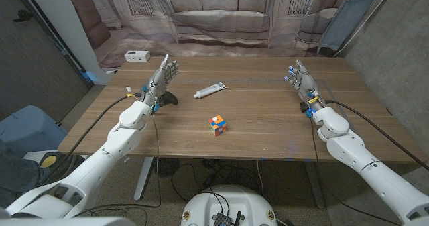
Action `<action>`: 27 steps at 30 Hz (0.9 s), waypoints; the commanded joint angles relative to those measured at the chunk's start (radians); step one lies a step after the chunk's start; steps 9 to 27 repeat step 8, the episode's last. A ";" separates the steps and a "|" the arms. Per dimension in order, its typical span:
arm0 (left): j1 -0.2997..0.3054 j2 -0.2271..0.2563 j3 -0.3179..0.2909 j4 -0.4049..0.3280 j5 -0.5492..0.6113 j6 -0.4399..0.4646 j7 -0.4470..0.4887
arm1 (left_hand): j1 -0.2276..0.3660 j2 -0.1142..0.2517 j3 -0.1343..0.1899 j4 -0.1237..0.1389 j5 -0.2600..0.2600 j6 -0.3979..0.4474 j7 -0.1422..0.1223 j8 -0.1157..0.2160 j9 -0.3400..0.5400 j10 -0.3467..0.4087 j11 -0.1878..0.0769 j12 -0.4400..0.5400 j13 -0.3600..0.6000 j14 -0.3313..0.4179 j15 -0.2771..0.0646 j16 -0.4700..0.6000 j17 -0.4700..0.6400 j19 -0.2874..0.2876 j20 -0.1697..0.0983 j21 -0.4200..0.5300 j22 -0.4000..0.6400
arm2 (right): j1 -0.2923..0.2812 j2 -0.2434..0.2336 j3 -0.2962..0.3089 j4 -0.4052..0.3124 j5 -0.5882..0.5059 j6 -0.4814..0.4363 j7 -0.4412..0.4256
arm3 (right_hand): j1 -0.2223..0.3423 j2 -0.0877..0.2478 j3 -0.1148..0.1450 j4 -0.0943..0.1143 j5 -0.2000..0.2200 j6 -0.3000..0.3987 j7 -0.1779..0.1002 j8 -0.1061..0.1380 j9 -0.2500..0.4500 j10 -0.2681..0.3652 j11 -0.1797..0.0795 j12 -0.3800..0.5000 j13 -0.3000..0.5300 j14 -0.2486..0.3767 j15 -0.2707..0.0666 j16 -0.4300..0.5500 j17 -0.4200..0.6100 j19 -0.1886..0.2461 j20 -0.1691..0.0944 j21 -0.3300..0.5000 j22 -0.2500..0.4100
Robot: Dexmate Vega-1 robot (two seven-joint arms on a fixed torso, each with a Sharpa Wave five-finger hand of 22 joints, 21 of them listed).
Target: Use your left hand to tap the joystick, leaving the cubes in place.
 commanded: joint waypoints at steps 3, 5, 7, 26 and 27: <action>-0.017 -0.010 0.014 0.018 0.022 0.008 0.023 | -0.006 -0.005 -0.009 -0.003 -0.001 0.007 0.005 0.005 0.002 0.011 0.000 0.007 0.001 0.003 -0.001 0.004 0.003 -0.003 -0.003 -0.004 0.002 | 0.023 0.002 -0.012 0.015 0.004 -0.018 0.008 | 0.004 -0.003 -0.001 -0.002 -0.003 0.003 0.010 -0.001 0.003 0.004 0.003 0.000 0.004 0.000 0.004 -0.001 0.000 0.002 0.000 -0.003 0.003; -0.017 -0.009 0.013 0.018 0.022 0.008 0.023 | -0.006 -0.005 -0.009 -0.003 -0.001 0.007 0.007 0.006 0.002 0.010 0.000 0.007 0.001 0.002 0.001 0.004 0.003 -0.003 -0.003 -0.004 0.002 | 0.024 0.005 -0.013 0.015 0.006 -0.019 0.006 | 0.004 -0.003 -0.001 -0.002 -0.003 0.003 0.009 -0.001 0.003 0.004 0.004 0.000 0.004 0.000 0.003 -0.001 0.000 0.001 0.001 -0.003 0.003; -0.017 -0.008 0.013 0.019 0.019 0.008 0.020 | -0.006 -0.005 -0.010 -0.003 -0.001 0.008 0.006 0.006 0.002 0.008 0.001 0.006 0.001 0.001 0.001 0.004 0.003 -0.003 -0.003 -0.004 0.002 | 0.023 0.006 -0.013 0.015 0.003 -0.016 0.003 | 0.005 -0.002 0.000 -0.002 -0.003 0.003 0.010 -0.001 0.003 0.004 0.004 0.000 0.004 0.000 0.004 -0.001 0.000 0.002 0.000 -0.003 0.003; -0.018 -0.009 0.013 0.020 0.019 0.006 0.018 | -0.005 -0.005 -0.010 -0.003 -0.001 0.008 0.006 0.006 0.002 0.008 0.001 0.006 0.001 0.001 0.001 0.003 0.003 -0.003 -0.003 -0.004 0.002 | 0.020 0.006 -0.012 0.011 0.005 -0.018 0.000 | 0.005 -0.002 0.000 -0.002 -0.003 0.003 0.009 -0.001 0.003 0.004 0.003 0.000 0.004 0.000 0.004 -0.001 0.000 0.002 0.000 -0.003 0.003; -0.018 -0.009 0.013 0.020 0.019 0.006 0.018 | -0.005 -0.005 -0.010 -0.003 -0.001 0.008 0.006 0.006 0.002 0.008 0.001 0.006 0.001 0.001 0.001 0.003 0.003 -0.003 -0.003 -0.004 0.002 | 0.020 0.006 -0.012 0.011 0.005 -0.018 0.000 | 0.005 -0.002 0.000 -0.002 -0.003 0.003 0.009 -0.001 0.003 0.004 0.003 0.000 0.004 0.000 0.004 -0.001 0.000 0.002 0.000 -0.003 0.003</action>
